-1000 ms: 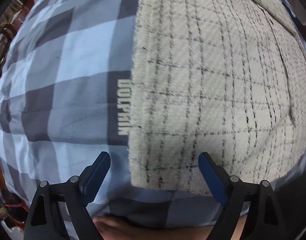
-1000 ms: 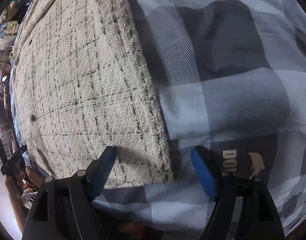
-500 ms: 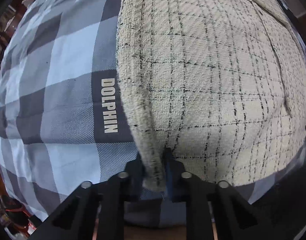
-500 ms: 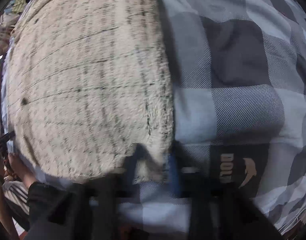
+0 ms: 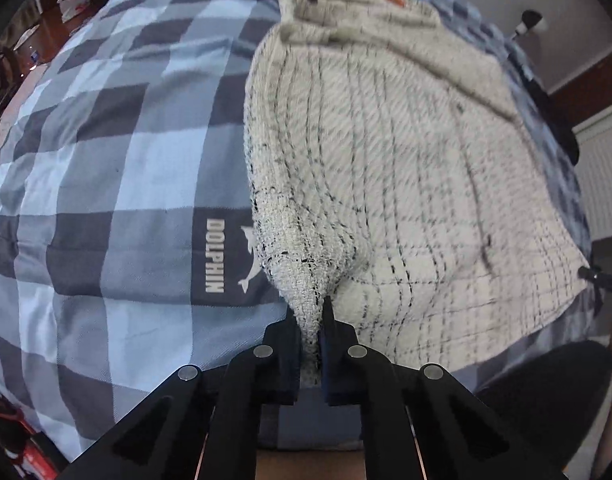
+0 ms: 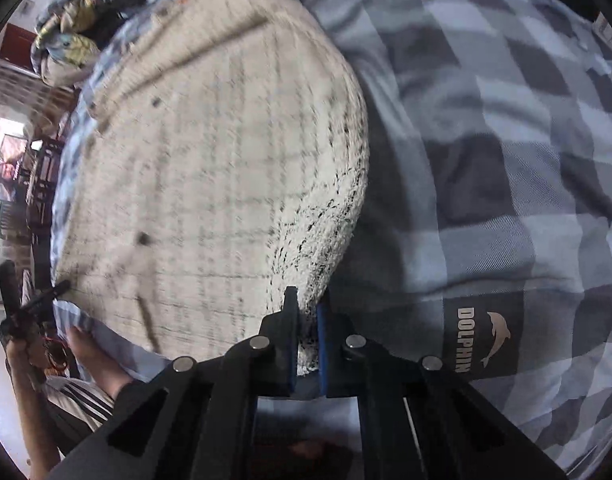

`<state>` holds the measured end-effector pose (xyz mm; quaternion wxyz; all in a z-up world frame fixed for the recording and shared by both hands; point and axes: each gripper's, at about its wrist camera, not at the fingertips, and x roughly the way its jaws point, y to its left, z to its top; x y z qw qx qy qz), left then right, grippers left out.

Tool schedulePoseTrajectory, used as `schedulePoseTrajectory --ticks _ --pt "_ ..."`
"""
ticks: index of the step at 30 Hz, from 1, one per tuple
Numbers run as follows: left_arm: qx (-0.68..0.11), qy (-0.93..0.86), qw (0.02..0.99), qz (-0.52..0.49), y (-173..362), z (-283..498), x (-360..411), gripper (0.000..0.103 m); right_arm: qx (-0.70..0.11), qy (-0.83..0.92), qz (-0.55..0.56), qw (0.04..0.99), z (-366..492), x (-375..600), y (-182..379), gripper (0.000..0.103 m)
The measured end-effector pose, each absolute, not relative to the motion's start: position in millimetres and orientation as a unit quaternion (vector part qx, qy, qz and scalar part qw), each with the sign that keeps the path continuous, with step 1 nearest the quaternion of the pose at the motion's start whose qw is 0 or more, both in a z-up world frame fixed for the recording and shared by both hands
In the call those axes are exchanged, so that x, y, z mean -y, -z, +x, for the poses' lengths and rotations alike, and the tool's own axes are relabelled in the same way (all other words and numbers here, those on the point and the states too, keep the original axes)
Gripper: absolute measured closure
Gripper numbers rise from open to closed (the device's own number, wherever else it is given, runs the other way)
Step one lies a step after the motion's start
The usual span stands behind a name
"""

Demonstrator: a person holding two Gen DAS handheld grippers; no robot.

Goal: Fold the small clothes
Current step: 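Lift the hem with both grippers and fold it over toward the collar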

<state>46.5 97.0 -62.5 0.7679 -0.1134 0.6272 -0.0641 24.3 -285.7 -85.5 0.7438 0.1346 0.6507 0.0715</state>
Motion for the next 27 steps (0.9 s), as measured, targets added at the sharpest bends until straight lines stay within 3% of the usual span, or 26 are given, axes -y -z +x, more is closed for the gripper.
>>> schedulePoseTrajectory --ticks 8,21,27 --pt "-0.613 0.067 0.787 -0.026 41 32 -86 0.097 -0.645 -0.085 0.085 0.755 33 283 67 0.099" --pt "-0.590 0.114 0.780 -0.177 2 29 -128 0.097 -0.573 -0.133 0.181 0.788 40 324 -5 0.100" --pt "-0.592 0.140 0.773 -0.182 -13 17 -124 0.097 -0.569 -0.152 0.166 0.791 27 323 -28 0.100"
